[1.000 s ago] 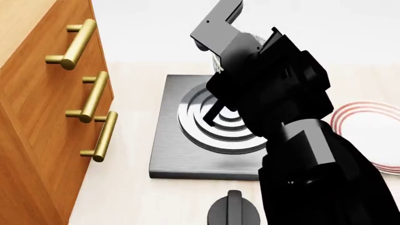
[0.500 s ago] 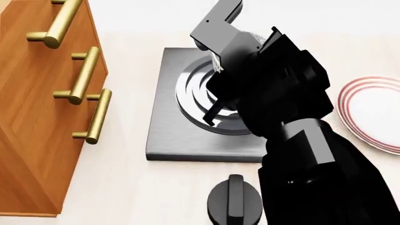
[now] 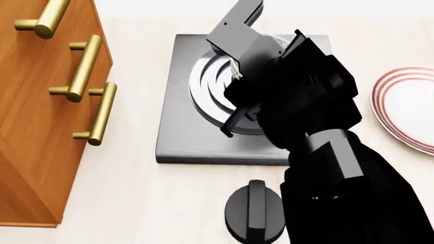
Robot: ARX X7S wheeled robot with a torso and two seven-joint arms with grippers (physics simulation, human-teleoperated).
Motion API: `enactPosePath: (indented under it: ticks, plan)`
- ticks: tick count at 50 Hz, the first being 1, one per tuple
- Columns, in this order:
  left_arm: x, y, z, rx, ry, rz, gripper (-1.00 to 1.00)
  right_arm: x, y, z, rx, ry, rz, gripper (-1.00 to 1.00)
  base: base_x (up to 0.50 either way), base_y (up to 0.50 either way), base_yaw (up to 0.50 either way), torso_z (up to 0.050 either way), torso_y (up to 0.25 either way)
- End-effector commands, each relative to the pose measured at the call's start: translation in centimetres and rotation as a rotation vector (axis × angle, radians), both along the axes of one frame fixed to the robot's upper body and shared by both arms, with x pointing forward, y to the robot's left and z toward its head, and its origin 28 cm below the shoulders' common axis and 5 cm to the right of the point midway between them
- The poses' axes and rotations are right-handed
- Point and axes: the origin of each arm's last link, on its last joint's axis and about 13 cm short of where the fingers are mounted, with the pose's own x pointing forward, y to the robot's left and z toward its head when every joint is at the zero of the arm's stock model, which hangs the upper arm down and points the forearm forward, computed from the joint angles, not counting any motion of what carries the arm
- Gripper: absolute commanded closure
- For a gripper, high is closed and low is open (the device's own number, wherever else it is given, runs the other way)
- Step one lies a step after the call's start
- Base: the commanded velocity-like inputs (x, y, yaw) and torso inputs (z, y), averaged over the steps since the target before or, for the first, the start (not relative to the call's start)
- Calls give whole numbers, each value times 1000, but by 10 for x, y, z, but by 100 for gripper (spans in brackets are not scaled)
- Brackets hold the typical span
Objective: Put the bowl on the stove.
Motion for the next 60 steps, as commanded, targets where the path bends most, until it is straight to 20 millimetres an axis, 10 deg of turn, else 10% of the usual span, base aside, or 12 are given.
enactPosePath:
  ticks: [1,24,25,43,60]
  plan:
    - [-4,0,3,-9,-12,-40,-100,1,8,4,4,-12,35,100,0,0,0,0,0]
    - [-3,0,2,-5,-7,-41,-100,1,8,4,4,-12,35,100,0,0,0,0,0]
    - [-3,0,2,-5,-8,-41,-100,1,8,4,4,-12,35,-100,0,0,0,0,0]
    - [-3,-1,2,-6,-7,-45,-100,0,12,-9,4,66,66,-100,0,0,0,0,0]
    - [-2,-2,2,-3,-6,-52,-100,3,6,18,138,-57,110,-100,0,0,0,0,0]
